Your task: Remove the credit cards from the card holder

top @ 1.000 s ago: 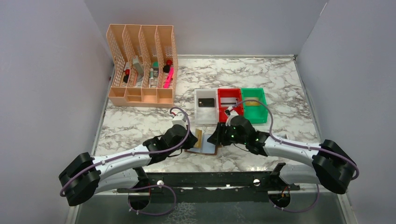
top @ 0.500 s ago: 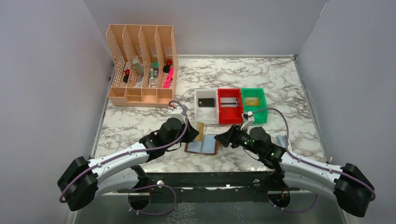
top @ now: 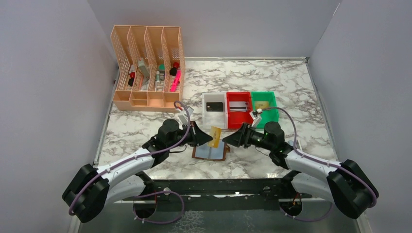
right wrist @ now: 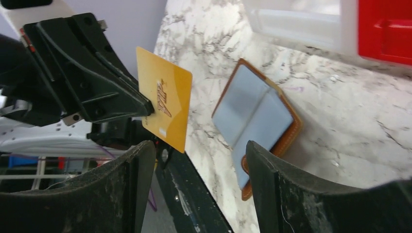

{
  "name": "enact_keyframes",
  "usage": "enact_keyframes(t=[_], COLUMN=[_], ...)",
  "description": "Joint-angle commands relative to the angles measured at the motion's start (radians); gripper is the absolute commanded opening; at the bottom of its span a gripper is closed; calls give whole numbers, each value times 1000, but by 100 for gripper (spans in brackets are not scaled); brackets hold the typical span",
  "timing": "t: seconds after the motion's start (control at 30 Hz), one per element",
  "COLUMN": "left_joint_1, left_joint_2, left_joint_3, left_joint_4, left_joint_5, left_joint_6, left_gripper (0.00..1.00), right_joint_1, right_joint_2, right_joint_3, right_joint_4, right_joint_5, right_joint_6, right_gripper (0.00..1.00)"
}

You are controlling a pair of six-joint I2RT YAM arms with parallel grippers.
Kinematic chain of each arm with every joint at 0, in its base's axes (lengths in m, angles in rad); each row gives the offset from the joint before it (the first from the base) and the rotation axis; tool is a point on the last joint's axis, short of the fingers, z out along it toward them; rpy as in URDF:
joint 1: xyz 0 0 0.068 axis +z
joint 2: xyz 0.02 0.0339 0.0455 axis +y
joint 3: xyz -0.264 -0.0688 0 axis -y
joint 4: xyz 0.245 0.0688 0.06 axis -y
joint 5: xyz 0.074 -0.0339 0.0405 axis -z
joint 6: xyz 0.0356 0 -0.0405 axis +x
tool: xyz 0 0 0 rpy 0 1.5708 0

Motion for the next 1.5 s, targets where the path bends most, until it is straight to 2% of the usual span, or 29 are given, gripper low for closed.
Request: enact_keyframes(t=[0.0, 0.2, 0.37, 0.67, 0.97, 1.2, 1.4, 1.47], left_joint_1=[2, 2, 2, 2, 2, 2, 2, 2], left_joint_2=[22, 52, 59, 75, 78, 126, 148, 150], left_joint_3=[-3, -12, -20, -38, -65, -95, -97, -97], left_joint_4=[140, 205, 230, 279, 361, 416, 443, 450], left_joint_5=[125, 155, 162, 182, 180, 180, 185, 192], left_joint_6=[-42, -76, -89, -103, -137, -157, -164, -164], left_gripper=[0, 0, 0, 0, 0, 0, 0, 0], right_joint_1=[-15, -15, -15, -17, -17, -17, -17, -17], right_joint_2=[39, 105, 150, 200, 278, 237, 196, 188], right_joint_3=[-4, 0, -5, -15, -35, -71, -66, -64], right_joint_4=[182, 271, 332, 443, 619, 656, 613, 613], right_joint_5=[-156, -195, -211, -254, -292, -258, -246, -232], right_joint_6=[83, 127, 156, 195, 273, 275, 259, 271], right_gripper=[72, 61, 46, 37, 32, 17, 17, 21])
